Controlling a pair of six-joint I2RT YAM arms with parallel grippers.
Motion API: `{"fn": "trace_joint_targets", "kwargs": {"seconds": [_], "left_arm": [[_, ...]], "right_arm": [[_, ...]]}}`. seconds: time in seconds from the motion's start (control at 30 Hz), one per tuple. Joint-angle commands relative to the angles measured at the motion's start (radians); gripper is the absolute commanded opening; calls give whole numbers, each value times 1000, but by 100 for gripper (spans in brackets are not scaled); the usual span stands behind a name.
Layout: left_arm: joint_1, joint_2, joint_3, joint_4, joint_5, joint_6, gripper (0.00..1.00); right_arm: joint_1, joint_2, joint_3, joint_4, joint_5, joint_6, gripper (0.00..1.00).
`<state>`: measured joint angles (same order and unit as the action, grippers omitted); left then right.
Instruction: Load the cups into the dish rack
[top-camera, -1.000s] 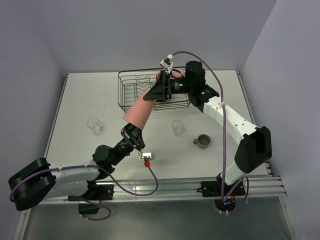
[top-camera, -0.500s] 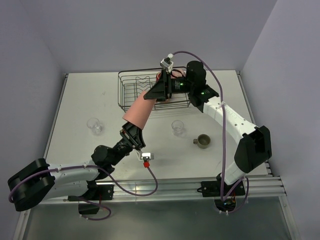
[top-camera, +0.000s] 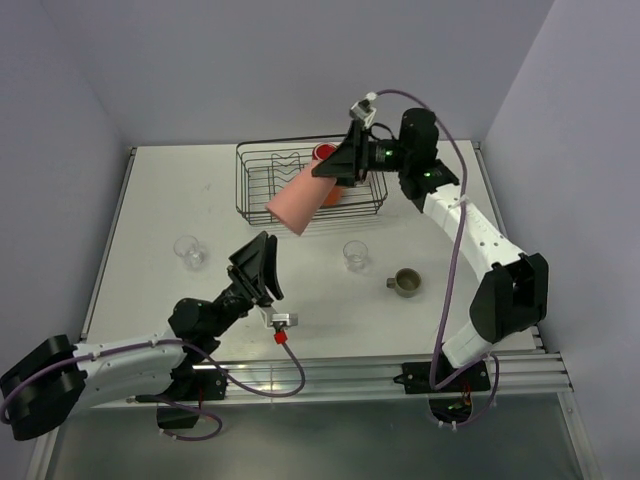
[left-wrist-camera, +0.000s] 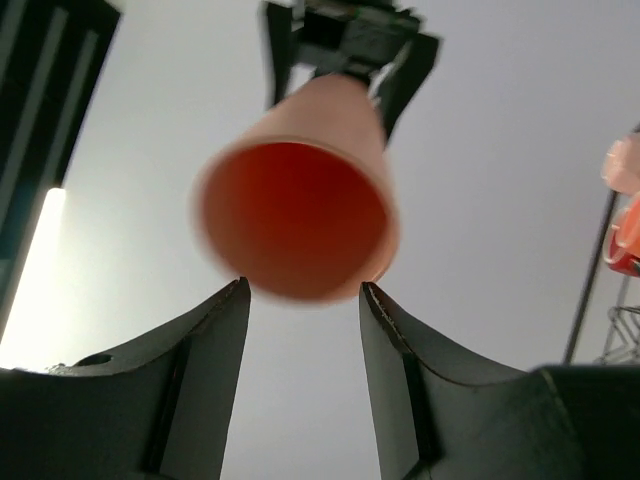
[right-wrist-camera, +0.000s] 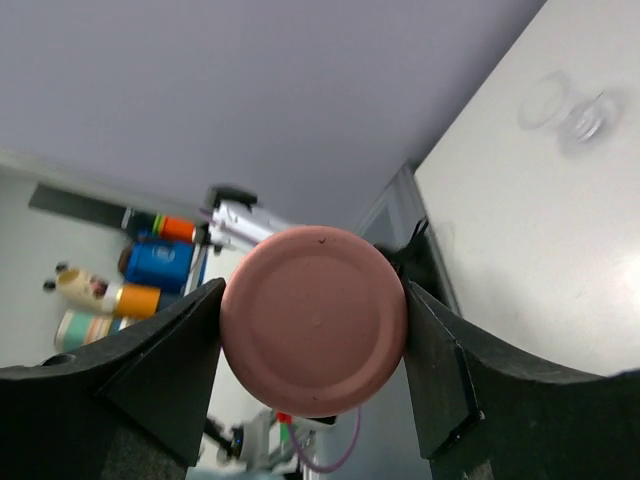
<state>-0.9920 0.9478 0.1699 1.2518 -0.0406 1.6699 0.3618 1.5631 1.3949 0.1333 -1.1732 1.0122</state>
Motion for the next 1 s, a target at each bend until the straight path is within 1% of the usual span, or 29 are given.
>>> {"fn": "trace_joint_targets", "kwargs": {"seconds": [0.0,0.1,0.13,0.17,0.2,0.23,0.27,0.3,0.33,0.37,0.4,0.43,0.47,0.5,0.53,0.57,0.6,0.63,0.67,0.7,0.73,0.77,0.8,0.83,0.87,0.9,0.93,0.97], "left_arm": [[-5,-86,3,175,33,-21,55],[-5,-124,-1,123,31,-32,57],[-5,-135,-3,115,28,-35,58],[-4,-138,-4,106,16,-41,61],[-5,-147,2,97,4,-53,62],[-5,-153,6,68,-28,-61,67],[-5,-158,14,49,-28,-73,68],[-5,-173,25,25,-71,-106,69],[-5,-179,54,-4,-97,-125,70],[-5,-185,71,-35,-122,-148,76],[-5,-196,115,-108,-181,-197,79],[-5,-201,140,-153,-211,-220,81],[-5,-201,163,-198,-240,-240,86],[-5,-198,205,-257,-287,-272,88],[-5,-193,227,-279,-310,-289,90],[-5,-182,249,-304,-335,-329,95],[-5,-176,302,-337,-359,-357,96],[-5,-170,336,-424,-410,-386,98],[-5,-162,368,-474,-435,-424,99],[-5,-146,440,-527,-459,-506,99],[-5,-136,477,-633,-505,-547,99],[-5,-126,509,-678,-524,-591,99],[-2,-110,570,-724,-538,-677,99],[9,-104,598,-802,-550,-715,99],[16,-96,624,-842,-555,-760,99],[29,-81,687,-888,-558,-859,99],[61,-70,724,-937,-562,-916,99],[81,-58,759,-1039,-562,-981,99]], "right_arm": [[-110,0,93,61,49,-3,0],[-139,6,130,66,63,17,0],[-159,12,159,46,67,-15,0],[-170,12,179,-18,90,-44,0],[-179,20,199,-61,102,-125,0],[-198,25,248,-168,137,-180,0],[-204,28,277,-234,165,-242,0],[-210,35,306,-297,199,-314,0],[-216,38,363,-357,233,-448,0],[-218,41,390,-454,310,-508,0],[-218,44,410,-490,351,-611,0],[-218,45,439,-520,394,-654,0],[-218,46,452,-558,435,-687,0],[-219,51,463,-578,507,-752,0],[-218,54,487,-595,541,-786,0],[-218,58,493,-610,576,-810,0],[-218,60,495,-615,637,-861,0],[-216,60,497,-618,671,-891,0],[-215,61,493,-612,702,-911,0],[-213,67,490,-612,733,-952,0],[-212,72,489,-613,794,-974,0],[-208,77,484,-610,822,-994,0],[-204,84,481,-607,848,-1035,0],[-201,86,464,-594,891,-1050,0],[-198,86,449,-583,908,-1064,0],[-187,87,423,-575,926,-1092,0],[-181,87,409,-566,964,-1101,0],[-178,87,397,-546,972,-1112,0]]}}
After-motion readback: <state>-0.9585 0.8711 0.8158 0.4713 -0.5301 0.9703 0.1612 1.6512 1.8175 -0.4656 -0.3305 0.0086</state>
